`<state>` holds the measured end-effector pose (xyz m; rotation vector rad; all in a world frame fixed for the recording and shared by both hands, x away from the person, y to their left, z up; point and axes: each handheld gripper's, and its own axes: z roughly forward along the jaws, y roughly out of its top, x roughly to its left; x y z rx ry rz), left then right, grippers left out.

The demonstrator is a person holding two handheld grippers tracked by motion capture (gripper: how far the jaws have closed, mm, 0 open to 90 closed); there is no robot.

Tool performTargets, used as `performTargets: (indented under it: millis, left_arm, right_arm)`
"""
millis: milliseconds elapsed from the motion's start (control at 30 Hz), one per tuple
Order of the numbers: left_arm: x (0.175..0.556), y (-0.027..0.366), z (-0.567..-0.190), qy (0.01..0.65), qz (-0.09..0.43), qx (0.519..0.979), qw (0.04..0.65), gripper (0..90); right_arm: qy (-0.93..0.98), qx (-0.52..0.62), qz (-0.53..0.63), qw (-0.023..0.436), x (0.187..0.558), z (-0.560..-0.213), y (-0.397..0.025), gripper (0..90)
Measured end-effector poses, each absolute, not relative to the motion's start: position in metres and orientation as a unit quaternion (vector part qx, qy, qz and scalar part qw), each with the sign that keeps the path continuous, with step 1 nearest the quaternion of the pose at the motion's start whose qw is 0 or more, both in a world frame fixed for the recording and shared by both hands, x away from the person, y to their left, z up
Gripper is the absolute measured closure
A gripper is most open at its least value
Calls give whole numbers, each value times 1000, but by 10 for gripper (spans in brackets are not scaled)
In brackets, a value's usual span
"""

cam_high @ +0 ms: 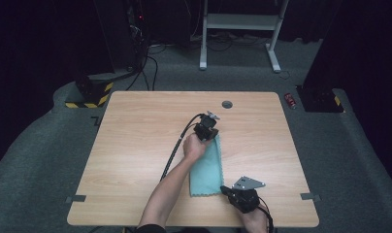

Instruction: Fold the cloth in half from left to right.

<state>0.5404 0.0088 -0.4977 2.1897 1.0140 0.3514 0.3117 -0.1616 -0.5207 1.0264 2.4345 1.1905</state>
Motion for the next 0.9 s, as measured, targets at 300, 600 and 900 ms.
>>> performTargets:
  millis: [300, 600, 900]
  left_arm:
    - [541, 8, -500, 393, 138, 841, 346, 781]
    - [528, 33, -483, 407, 160, 824, 359, 574]
    - [503, 78, -496, 430, 168, 816, 347, 543]
  right_arm:
    - [837, 356, 399, 116, 314, -522, -162, 886]
    - [835, 355, 404, 117, 320, -513, -170, 757]
    - [830, 361, 402, 142, 370, -500, -162, 784]
